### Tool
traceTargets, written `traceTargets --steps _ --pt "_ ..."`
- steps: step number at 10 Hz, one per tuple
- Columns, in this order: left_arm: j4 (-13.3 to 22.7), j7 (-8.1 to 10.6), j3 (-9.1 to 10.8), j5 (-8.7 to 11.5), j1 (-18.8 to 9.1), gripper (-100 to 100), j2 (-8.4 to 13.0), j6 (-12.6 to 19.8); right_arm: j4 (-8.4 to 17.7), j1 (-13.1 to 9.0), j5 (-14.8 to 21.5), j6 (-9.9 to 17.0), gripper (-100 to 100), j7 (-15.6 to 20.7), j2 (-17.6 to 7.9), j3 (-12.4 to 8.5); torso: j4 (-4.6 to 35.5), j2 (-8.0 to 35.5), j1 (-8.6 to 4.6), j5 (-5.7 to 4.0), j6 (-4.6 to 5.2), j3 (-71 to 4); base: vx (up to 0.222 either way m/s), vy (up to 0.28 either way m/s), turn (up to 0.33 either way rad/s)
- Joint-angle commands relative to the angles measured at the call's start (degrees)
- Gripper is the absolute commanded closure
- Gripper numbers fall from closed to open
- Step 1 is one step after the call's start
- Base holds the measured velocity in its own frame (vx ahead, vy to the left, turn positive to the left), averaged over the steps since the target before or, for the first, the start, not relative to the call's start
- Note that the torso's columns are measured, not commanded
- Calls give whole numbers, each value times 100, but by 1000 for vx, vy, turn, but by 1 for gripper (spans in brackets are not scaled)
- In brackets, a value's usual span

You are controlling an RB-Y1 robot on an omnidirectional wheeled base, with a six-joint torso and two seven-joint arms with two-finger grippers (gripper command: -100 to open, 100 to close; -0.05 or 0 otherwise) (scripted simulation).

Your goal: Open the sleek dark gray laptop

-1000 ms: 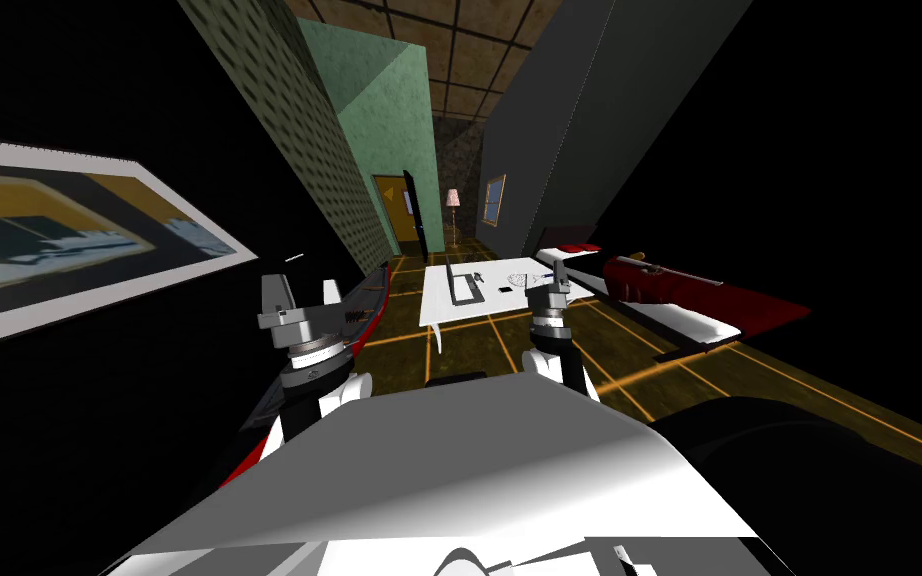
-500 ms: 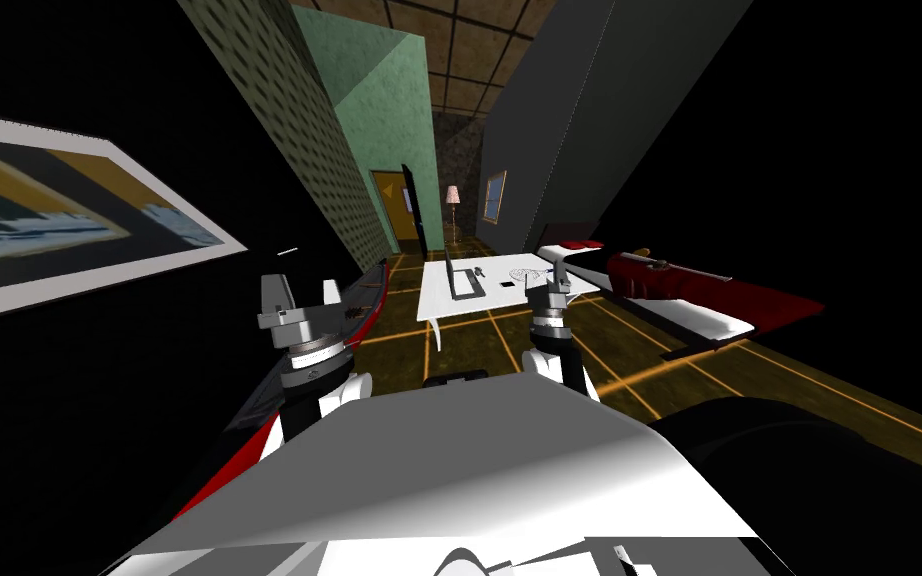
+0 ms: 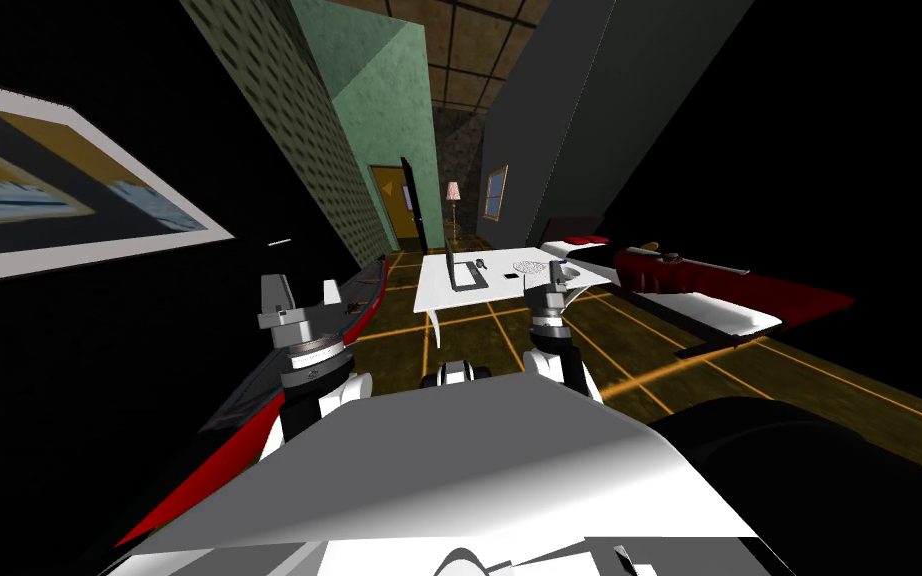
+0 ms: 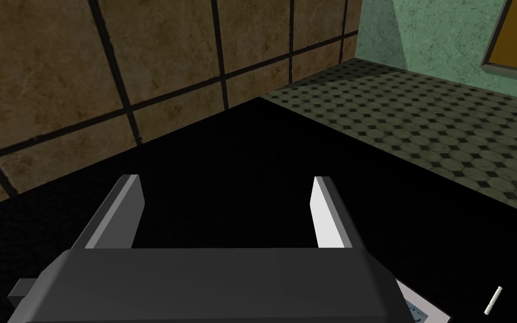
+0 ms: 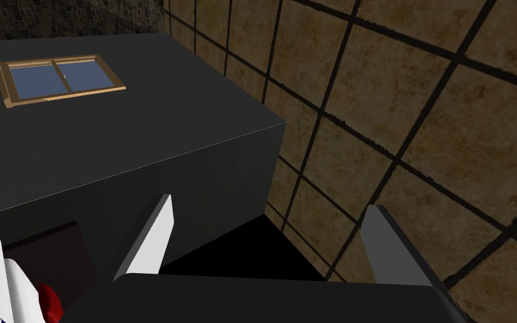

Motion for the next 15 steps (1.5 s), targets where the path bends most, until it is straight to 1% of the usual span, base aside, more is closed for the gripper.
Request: traceTargets --steps 1,4,7,15 --pt "0 0 0 0 0 0 0 0 139 -19 160 15 -100 148 -352 -80 16 14 0 0 0 -26 15 51 20" --pt "0 0 0 0 0 0 0 0 346 -70 456 84 -100 417 -704 -198 24 21 -2 0 0 -31 31 82 32" --pt "0 0 0 0 0 0 0 0 592 -132 830 169 -100 758 -1005 -349 23 18 -6 -2 0 -32 48 100 42" --pt "0 0 -1 0 0 0 -1 0 1353 -324 2054 441 -100 1874 -1840 -842 25 25 -9 -2 0 -29 52 121 50"
